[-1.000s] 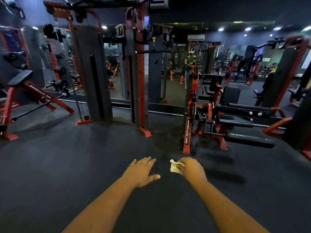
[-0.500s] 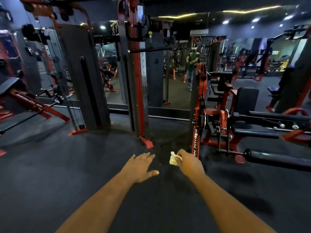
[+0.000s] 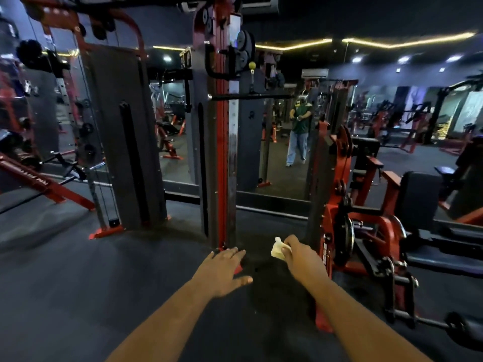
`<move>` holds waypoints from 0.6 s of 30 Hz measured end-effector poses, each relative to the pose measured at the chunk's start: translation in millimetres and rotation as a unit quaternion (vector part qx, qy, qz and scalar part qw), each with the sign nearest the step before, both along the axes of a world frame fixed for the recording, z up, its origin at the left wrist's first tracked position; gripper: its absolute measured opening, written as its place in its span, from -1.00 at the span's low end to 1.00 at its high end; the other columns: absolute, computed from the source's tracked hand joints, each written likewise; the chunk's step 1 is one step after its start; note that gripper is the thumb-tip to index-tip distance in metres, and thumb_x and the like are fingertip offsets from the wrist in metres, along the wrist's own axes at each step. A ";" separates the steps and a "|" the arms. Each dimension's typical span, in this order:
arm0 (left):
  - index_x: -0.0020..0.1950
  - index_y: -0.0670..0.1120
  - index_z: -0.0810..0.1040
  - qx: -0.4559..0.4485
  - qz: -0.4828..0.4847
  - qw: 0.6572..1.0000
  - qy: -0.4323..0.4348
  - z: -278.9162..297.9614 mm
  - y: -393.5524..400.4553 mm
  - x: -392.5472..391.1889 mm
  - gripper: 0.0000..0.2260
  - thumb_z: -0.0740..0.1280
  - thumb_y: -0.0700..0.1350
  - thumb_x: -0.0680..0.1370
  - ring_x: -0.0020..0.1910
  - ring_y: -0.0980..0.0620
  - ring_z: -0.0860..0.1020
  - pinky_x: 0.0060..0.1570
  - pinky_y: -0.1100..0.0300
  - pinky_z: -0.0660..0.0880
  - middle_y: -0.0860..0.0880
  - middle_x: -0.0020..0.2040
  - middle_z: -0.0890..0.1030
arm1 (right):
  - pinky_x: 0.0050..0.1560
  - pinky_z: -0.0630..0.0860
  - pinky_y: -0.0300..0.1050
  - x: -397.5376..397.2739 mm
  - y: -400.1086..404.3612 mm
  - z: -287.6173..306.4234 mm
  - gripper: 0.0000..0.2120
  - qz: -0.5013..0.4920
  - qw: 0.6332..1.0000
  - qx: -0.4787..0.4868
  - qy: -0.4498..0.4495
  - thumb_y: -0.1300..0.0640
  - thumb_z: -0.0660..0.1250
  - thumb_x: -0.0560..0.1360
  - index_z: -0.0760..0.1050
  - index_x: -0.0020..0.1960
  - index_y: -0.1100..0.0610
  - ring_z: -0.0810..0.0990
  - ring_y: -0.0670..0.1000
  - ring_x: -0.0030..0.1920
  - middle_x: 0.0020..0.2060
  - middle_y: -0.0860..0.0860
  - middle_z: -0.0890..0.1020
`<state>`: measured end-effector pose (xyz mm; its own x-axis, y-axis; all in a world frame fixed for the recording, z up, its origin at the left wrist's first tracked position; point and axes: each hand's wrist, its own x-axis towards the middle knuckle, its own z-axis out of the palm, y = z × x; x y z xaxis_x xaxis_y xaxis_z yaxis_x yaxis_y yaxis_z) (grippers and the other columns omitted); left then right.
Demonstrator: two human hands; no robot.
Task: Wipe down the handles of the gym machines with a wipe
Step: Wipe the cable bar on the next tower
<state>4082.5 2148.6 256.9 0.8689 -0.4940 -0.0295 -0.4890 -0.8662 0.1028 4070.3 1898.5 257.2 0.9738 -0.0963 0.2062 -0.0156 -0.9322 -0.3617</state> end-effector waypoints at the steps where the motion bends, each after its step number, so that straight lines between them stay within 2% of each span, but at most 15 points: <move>1: 0.70 0.03 0.00 0.004 -0.007 1.000 -0.003 9.1 2.6 27.7 -0.23 0.16 0.37 0.62 0.66 -0.01 0.07 0.59 -0.15 0.02 -0.03 0.70 0.06 | -0.19 0.56 -0.07 26.4 2.1 6.8 -0.88 -0.005 1.000 0.004 -0.004 -0.05 0.15 0.68 0.31 0.18 -0.06 0.57 -0.08 -0.23 -0.11 -0.07 0.61; 8: 0.69 0.05 -0.02 0.010 -0.028 0.999 -0.046 68.4 -2.2 198.1 -0.26 0.16 0.35 0.63 0.66 0.01 0.03 0.61 -0.15 0.00 -0.01 0.70 0.04 | -0.18 0.58 -0.14 189.5 -8.9 49.2 -0.81 -0.032 0.999 0.020 -0.032 -0.09 0.15 0.67 0.30 0.26 -0.12 0.58 -0.15 -0.20 -0.09 -0.09 0.60; 12: 0.69 0.06 -0.04 0.022 -0.041 0.996 -0.075 97.6 -25.2 293.2 -0.24 0.14 0.37 0.62 0.66 0.01 0.02 0.61 -0.15 -0.02 0.00 0.70 0.03 | -0.10 0.62 -0.10 279.7 -33.2 69.3 -0.82 -0.019 0.998 0.020 -0.055 -0.12 0.21 0.64 0.36 0.22 -0.14 0.58 -0.17 -0.18 -0.10 -0.12 0.60; 18: 0.69 0.06 -0.03 0.030 -0.032 0.987 -0.153 148.6 -75.3 440.6 -0.21 0.12 0.42 0.59 0.66 0.01 0.06 0.60 -0.18 0.04 0.00 0.69 0.07 | -0.05 0.63 -0.09 423.4 -80.0 117.9 -0.83 0.007 0.990 0.079 -0.120 -0.02 0.31 0.62 0.44 0.19 -0.08 0.61 -0.15 -0.14 -0.05 -0.09 0.64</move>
<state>4523.0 2073.2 405.5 0.8088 -0.5534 0.1991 -0.5428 -0.8327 -0.1093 4493.6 1818.5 375.1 0.8998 -0.1329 0.4156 0.1006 -0.8636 -0.4940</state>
